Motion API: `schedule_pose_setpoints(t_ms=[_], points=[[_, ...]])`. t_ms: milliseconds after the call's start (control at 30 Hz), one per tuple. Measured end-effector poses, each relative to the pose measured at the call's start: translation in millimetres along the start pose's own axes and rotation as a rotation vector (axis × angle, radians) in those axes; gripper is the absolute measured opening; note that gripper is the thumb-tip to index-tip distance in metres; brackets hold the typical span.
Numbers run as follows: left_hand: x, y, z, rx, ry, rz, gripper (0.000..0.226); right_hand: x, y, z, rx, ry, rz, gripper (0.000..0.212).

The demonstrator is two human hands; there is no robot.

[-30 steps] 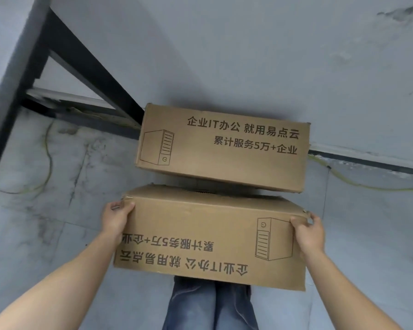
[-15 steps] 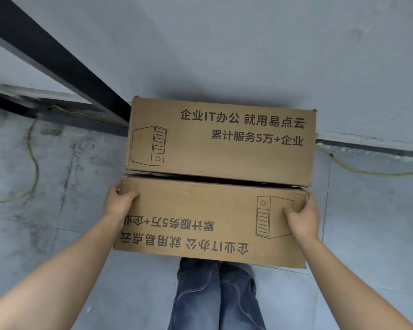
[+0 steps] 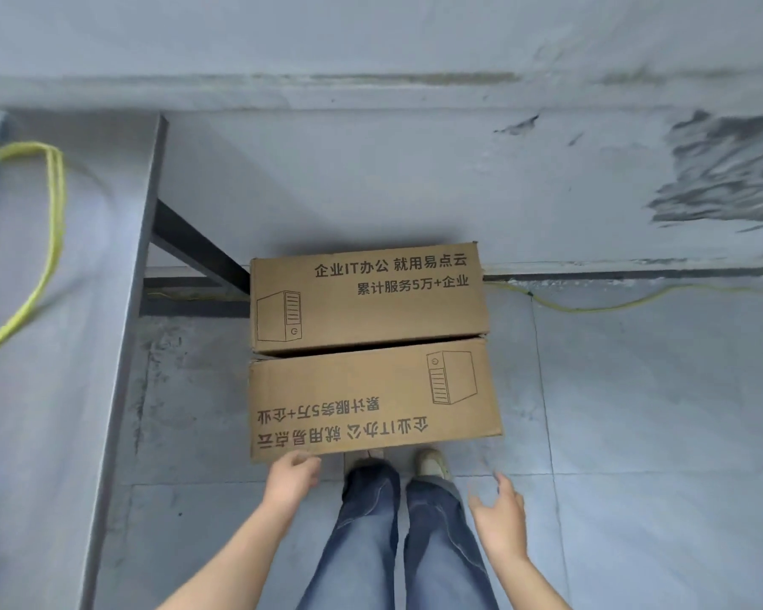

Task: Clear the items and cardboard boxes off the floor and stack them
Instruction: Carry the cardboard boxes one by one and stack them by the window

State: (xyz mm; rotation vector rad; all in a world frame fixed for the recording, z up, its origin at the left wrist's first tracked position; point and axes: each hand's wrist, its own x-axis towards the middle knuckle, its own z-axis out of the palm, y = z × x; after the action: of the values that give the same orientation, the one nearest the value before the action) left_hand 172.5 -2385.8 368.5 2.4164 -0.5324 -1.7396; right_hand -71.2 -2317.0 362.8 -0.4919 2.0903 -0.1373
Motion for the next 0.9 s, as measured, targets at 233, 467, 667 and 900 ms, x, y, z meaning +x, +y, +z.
schedule_pose_setpoints(t_ms=[233,467,667,900], points=[[-87,4,17,0.051,-0.151,0.198,0.012,-66,21,-36,0.306,0.067,-0.124,0.032],[-154,46,64,0.163,-0.247,0.506,0.014,-106,68,-92,0.707,0.227,-0.145,0.024],[-226,61,142,0.166,-0.376,0.656,0.016,-127,137,-181,0.98,0.43,-0.168,0.028],[-300,-9,254,0.419,-0.628,0.706,0.015,-154,233,-219,1.146,0.628,-0.154,0.013]])
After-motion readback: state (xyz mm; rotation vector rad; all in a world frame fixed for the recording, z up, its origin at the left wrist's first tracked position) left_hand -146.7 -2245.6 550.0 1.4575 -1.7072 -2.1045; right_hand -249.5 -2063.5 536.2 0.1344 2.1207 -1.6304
